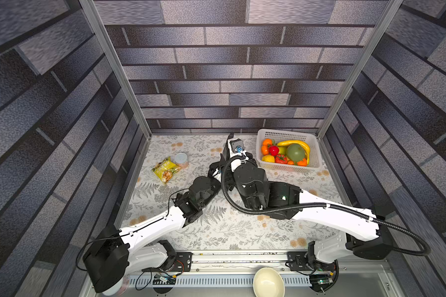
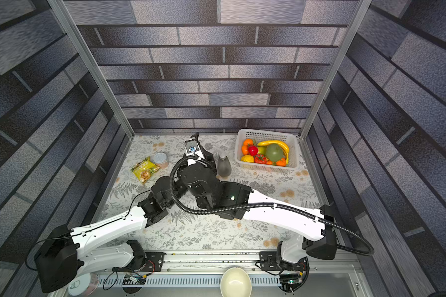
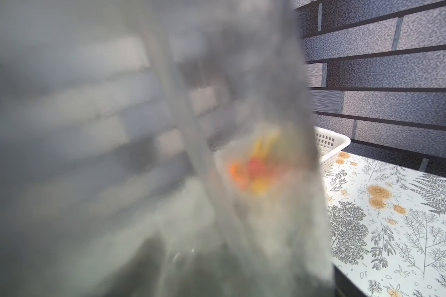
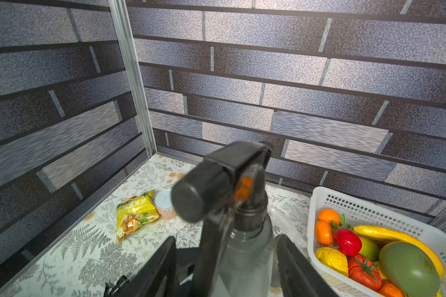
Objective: Attach spray nozzles to spray bottles
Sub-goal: Screw the spray nozzle on the spray bottle.
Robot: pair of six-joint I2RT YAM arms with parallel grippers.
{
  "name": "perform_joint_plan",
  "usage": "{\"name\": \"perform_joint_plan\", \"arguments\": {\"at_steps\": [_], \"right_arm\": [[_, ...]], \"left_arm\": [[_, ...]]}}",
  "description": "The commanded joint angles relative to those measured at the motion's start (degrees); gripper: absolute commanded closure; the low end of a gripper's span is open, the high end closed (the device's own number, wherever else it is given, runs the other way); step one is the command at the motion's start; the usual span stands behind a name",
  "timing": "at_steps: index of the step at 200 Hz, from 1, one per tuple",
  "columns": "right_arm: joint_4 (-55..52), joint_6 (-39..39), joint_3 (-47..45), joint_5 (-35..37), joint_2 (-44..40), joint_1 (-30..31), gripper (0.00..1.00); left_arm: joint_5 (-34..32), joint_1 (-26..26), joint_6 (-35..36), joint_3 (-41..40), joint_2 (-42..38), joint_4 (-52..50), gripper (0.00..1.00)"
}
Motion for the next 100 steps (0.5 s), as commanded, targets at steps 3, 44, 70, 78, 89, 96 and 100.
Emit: {"name": "perform_joint_plan", "arguments": {"at_steps": [3, 44, 70, 78, 89, 96, 100], "right_arm": [[-7.1, 3.8, 0.7, -8.5, -4.9, 0.5, 0.33], [-14.2, 0.5, -2.7, -19.2, -12.8, 0.2, 0.36], [-14.1, -2.3, -8.2, -31.5, -20.1, -7.4, 0.49], [-12.8, -2.8, -9.8, -41.2, -22.1, -12.3, 0.51], [-10.9, -3.2, -11.8, -49.6, -23.6, -17.7, 0.52], [-10.7, -3.9, -11.7, -54.4, -23.6, -20.5, 0.54], [-10.3, -4.7, -11.8, -57.0, -23.6, -21.7, 0.54]], "left_arm": [[2.6, 1.1, -0.5, -0.8, -1.9, -0.2, 0.24], [6.1, 2.3, -1.2, -0.6, -2.4, -2.2, 0.24], [10.0, 2.5, -2.7, -0.5, -3.6, -3.3, 0.24], [11.9, 2.4, -3.1, -0.4, -4.0, -3.7, 0.24], [14.2, 2.5, -4.1, -0.4, -4.6, -4.1, 0.24], [15.5, 2.4, -4.4, -0.4, -5.1, -4.3, 0.24], [16.2, 2.2, -4.5, -0.5, -5.3, -4.5, 0.24]]}}
